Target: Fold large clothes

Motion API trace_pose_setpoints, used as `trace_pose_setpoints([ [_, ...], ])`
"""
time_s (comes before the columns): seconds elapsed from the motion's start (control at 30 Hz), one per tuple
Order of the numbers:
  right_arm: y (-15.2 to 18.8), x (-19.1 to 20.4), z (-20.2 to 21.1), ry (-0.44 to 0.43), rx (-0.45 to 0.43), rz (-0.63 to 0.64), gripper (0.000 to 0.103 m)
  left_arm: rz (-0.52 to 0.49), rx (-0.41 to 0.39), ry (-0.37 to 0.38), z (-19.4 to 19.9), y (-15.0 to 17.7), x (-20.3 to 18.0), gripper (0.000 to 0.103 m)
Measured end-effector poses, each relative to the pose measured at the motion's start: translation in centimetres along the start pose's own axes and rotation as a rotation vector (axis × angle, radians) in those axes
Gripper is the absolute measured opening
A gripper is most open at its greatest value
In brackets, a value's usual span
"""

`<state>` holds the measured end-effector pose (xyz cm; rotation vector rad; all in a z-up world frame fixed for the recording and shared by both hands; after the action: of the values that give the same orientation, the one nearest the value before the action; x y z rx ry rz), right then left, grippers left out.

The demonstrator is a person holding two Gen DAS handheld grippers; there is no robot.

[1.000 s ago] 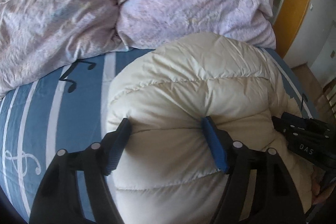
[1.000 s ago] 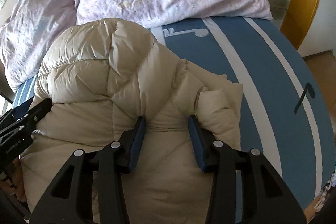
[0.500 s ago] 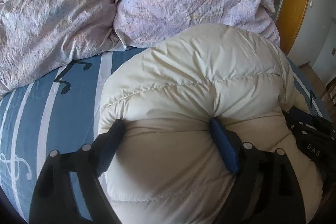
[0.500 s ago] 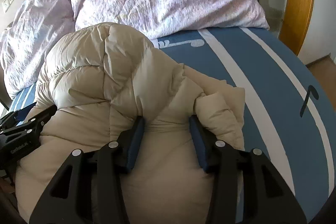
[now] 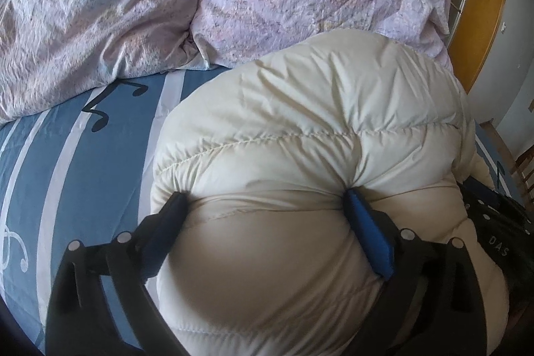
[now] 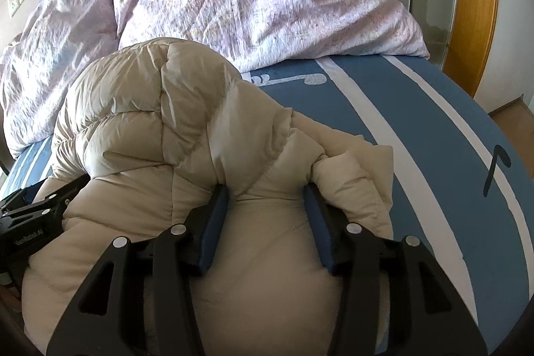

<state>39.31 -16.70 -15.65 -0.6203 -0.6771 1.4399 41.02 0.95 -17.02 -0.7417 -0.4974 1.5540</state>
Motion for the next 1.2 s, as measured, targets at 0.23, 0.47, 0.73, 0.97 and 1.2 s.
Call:
trace_pose_setpoints([
  [0.23,-0.02,-0.02,-0.13,-0.008,0.007,-0.007,0.051,0.006,-0.003,-0.003,-0.12,-0.01,0.16,0.097],
  [0.47,-0.01,-0.07,-0.19,-0.010,0.008,-0.012,0.051,0.009,-0.003,-0.007,-0.26,0.00,0.30,0.098],
  [0.73,0.00,-0.07,-0.20,-0.010,0.008,-0.014,0.051,0.010,-0.004,-0.006,-0.31,0.01,0.30,0.099],
  [0.97,-0.02,-0.06,-0.21,-0.010,0.008,-0.014,0.051,0.011,-0.004,-0.006,-0.44,0.04,0.36,0.099],
  [1.2,-0.02,-0.07,-0.27,-0.012,0.008,-0.014,0.051,0.010,-0.006,-0.007,-0.49,0.03,0.39,0.100],
])
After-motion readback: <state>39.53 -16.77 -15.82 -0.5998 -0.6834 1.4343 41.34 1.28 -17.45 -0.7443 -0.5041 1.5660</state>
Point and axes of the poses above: each gripper's, at about its wrist camera, not at the fingertips, and z roughly against the way its jaws point, x to its left, y to its underside, the point moved 7 cm from there along -z, roughly the way its jaws point, and after that the axes turned 11 degrees about y, right-handed, at the moved point
